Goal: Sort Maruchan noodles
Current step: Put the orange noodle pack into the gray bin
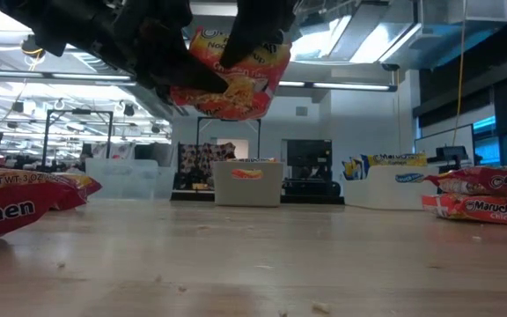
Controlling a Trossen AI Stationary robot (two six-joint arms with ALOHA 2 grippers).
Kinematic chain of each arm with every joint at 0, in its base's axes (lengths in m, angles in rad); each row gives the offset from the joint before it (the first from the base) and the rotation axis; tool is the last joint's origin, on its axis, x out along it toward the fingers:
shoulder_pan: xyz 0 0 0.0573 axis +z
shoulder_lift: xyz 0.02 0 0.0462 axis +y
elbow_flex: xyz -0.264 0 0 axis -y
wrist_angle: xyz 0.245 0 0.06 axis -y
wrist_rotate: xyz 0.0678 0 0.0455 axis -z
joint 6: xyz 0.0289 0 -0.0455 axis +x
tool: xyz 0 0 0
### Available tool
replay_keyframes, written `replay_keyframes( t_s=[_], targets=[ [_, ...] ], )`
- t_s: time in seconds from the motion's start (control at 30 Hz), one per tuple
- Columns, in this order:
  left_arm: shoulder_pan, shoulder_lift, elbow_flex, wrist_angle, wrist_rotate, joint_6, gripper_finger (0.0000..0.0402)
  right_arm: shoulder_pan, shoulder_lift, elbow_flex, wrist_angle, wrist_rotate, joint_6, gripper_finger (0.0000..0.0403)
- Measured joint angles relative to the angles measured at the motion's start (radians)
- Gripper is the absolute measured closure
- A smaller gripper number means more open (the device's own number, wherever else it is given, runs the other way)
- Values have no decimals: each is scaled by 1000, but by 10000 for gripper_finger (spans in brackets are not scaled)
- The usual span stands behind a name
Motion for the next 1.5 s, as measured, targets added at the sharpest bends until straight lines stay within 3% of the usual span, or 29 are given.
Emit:
replay_keyframes(
  t_s=[0.13, 0.23, 0.6, 0.93, 1.07, 1.23, 1.37, 1.5],
  targets=[
    [0, 0, 0, 0, -2, 0, 294, 1, 0, 0, 2, 5, -16, 291],
    [0, 0, 0, 0, -2, -4, 292, 1, 0, -1, 3, 8, -27, 307],
    [0, -74, 6, -84, -24, -19, 250, 0, -41, -6, -66, 8, -38, 308],
    [-32, -296, 3, -334, -20, -29, 245, -51, -91, -5, -189, 188, -81, 308],
    [-80, -299, -48, -287, -22, -52, 244, -127, -95, -5, -201, 249, -139, 307],
    [-121, -270, -172, -76, -30, -104, 244, -265, -85, -4, -126, 263, -239, 307],
    [-129, -261, -252, 65, -30, -140, 244, -374, -66, -3, -21, 209, -328, 307],
    [-129, -261, -274, 75, -31, -156, 244, -467, -49, -4, 82, 122, -385, 306]
  ],
)
